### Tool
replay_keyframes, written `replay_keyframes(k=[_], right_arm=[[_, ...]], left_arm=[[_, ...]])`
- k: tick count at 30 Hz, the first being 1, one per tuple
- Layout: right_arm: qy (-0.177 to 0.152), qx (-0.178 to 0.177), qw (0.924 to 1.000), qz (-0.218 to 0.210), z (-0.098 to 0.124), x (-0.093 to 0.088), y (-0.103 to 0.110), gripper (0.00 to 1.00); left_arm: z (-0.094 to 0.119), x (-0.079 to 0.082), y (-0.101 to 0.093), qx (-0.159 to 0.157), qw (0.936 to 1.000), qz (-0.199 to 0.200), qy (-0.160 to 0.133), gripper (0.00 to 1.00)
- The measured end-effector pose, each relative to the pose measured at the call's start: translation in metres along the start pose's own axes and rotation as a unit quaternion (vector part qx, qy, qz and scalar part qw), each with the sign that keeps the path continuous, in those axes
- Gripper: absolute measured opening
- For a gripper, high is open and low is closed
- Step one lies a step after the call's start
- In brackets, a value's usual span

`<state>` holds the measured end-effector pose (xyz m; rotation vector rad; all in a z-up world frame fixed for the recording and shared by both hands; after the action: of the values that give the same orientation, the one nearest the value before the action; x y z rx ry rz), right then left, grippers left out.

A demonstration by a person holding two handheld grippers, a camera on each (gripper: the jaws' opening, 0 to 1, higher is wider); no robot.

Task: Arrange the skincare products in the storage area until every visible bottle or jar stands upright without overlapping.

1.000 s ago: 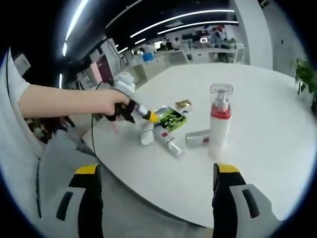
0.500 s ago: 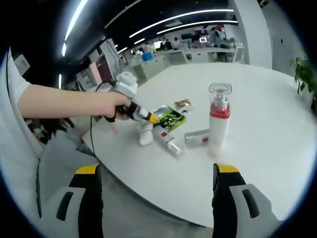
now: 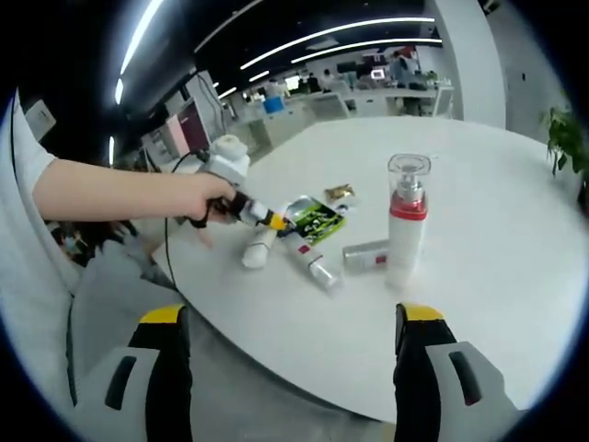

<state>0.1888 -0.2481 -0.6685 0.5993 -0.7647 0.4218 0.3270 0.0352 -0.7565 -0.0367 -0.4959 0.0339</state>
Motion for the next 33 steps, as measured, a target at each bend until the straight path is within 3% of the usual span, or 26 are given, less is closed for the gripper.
replay_keyframes(k=[9, 16, 21, 33], right_arm=[[0.001, 0.001, 1.0, 0.001, 0.0, 0.001, 0.0, 0.92], [0.0, 0.002, 1.0, 0.002, 0.0, 0.001, 0.0, 0.92], [0.003, 0.005, 1.0, 0.002, -0.001, 0.0, 0.001, 0.92], [0.015, 0.033, 0.9991, 0.021, -0.006, 0.001, 0.012, 0.92]], left_arm=[[0.004, -0.006, 0.002, -0.029, 0.9996, -0.003, -0.004, 0.29], [0.006, -0.009, 0.002, -0.048, 0.9985, -0.027, -0.008, 0.28], [-0.001, -0.008, 0.007, -0.061, 0.9975, -0.036, -0.007, 0.27], [0.013, -0.01, 0.004, -0.105, 0.9916, -0.061, -0.044, 0.27]])
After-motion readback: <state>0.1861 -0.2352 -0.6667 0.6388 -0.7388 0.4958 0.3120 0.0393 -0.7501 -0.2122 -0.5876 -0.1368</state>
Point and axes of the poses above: the point that each gripper's makers call its tool centre point, and the gripper's own axes: z roughly backward along the fingers, y roughly to its left, x roughly out of its top, the point moved 7 cm from there along z, roughly backward along the fingers, and after that the axes turned 6 degrees about -z, right-handed, at the moved point
